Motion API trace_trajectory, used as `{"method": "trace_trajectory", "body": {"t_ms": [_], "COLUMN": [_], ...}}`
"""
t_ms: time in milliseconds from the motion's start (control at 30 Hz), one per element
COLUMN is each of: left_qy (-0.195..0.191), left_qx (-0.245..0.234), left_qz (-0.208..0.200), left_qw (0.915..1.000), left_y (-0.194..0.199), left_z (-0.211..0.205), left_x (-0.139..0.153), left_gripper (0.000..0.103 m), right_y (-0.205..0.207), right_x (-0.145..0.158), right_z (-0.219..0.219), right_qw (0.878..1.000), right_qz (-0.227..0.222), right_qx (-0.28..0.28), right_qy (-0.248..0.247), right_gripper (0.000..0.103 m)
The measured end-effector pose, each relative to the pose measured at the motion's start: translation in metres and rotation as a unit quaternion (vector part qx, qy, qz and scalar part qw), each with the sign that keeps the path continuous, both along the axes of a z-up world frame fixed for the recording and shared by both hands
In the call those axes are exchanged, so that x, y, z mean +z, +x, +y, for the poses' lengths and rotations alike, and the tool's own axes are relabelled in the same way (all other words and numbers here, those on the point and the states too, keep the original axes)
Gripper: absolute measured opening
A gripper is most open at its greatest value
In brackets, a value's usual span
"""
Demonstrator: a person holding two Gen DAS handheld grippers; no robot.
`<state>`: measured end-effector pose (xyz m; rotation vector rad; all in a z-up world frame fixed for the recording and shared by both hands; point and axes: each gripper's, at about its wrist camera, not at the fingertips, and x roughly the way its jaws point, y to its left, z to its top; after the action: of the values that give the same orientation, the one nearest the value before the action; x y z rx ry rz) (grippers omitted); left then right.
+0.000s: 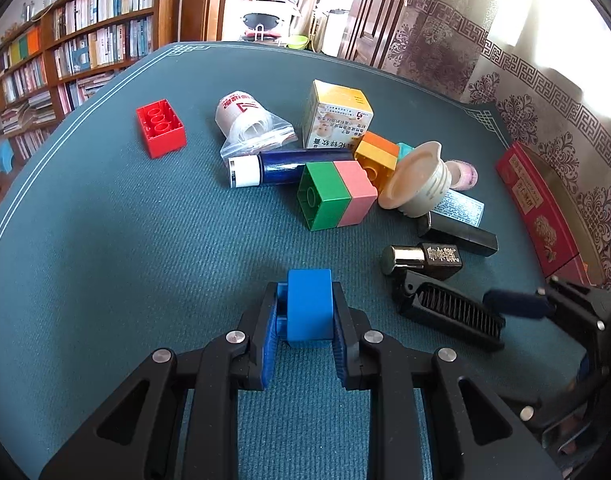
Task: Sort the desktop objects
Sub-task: 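Grasp the black comb with the right tool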
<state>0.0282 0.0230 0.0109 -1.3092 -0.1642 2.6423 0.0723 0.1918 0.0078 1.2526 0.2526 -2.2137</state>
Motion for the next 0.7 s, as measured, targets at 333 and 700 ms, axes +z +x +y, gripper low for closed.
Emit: {"method": "trace_trajectory", "body": {"t_ms": [333,700], "left_qy": [0.0,0.0], "left_qx": [0.002,0.008], "left_qz": [0.0,0.006], "left_qw": [1.0,1.0], "left_y": [0.002,0.002], "left_z": [-0.002,-0.002], "left_x": [0.0,0.002], "left_gripper": [0.025,0.025], "right_y": [-0.007,0.006], "right_x": [-0.007,0.006], "right_z": [-0.024,0.007], "right_qw": [0.996,0.998], "right_qz": [0.036,0.031], "right_qx": [-0.001,-0.055], "right_qy": [0.079,-0.002], "right_gripper": [0.041,0.03]}}
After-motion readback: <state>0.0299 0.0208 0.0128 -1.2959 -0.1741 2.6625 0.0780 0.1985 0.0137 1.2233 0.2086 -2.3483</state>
